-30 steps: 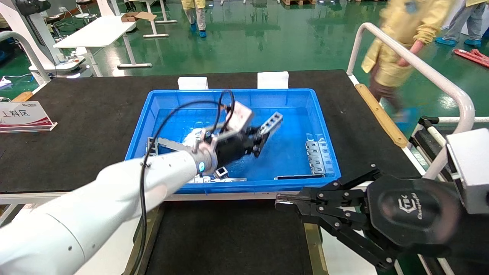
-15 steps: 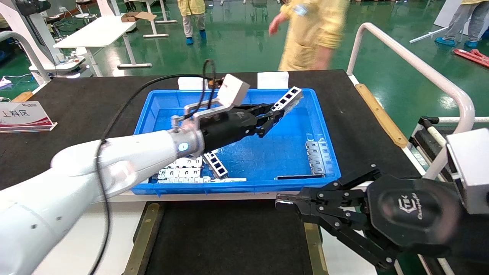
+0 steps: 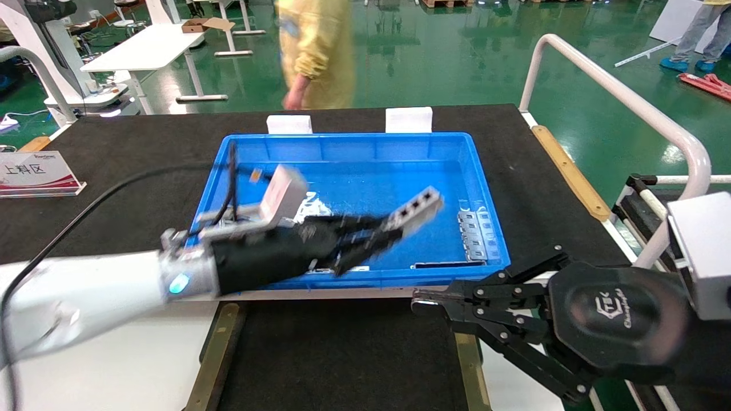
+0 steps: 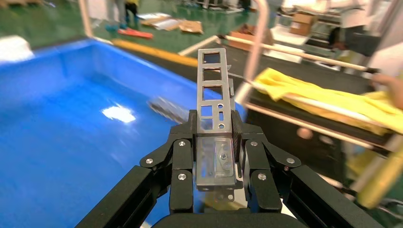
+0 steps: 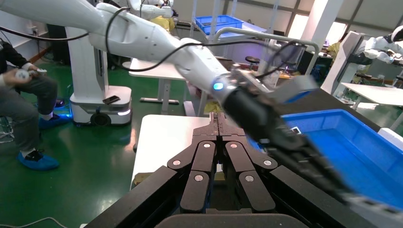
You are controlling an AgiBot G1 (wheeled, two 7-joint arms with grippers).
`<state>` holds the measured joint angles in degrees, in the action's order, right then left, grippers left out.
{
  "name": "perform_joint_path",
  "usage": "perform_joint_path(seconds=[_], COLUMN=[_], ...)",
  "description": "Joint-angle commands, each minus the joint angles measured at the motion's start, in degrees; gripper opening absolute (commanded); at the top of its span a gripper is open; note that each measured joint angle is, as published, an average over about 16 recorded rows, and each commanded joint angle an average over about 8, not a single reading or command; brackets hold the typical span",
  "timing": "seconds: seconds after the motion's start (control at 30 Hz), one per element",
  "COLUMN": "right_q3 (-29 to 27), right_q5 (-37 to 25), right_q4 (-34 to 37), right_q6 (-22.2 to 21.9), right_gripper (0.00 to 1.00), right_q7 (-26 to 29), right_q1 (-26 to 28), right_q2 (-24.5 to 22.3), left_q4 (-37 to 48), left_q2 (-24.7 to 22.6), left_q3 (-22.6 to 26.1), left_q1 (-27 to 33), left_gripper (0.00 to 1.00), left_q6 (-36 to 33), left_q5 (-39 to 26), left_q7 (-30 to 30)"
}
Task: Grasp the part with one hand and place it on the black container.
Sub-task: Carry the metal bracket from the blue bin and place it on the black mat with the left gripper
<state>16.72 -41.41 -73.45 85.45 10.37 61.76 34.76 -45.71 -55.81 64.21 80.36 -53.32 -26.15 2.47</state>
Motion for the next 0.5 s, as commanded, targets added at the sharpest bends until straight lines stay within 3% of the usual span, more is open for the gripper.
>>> perform_joint_path(seconds=[0.03, 0.3, 0.5], right_q3=[0.01, 0.03, 0.06], right_q5=[0.0, 0.02, 0.04], right_q4=[0.0, 0.0, 0.0], right_q6=[0.0, -0.02, -0.02], right_gripper=[0.0, 0.0, 0.0], right_q7=[0.0, -0.02, -0.03], right_q1=[0.0, 0.01, 0.01], right_q2=[0.0, -0.01, -0.02], left_q4=[-3.09, -15.47, -18.73], left_q2=[2.72, 10.97, 13.16], left_q3=[0.06, 1.33, 3.24], left_q1=[-1.59, -9.4, -15.43], left_gripper=[0.0, 0.0, 0.0], left_q6=[-1.24, 2.67, 8.34], left_q5=[0.57, 0.81, 0.61], left_q7=[-0.73, -1.38, -2.23])
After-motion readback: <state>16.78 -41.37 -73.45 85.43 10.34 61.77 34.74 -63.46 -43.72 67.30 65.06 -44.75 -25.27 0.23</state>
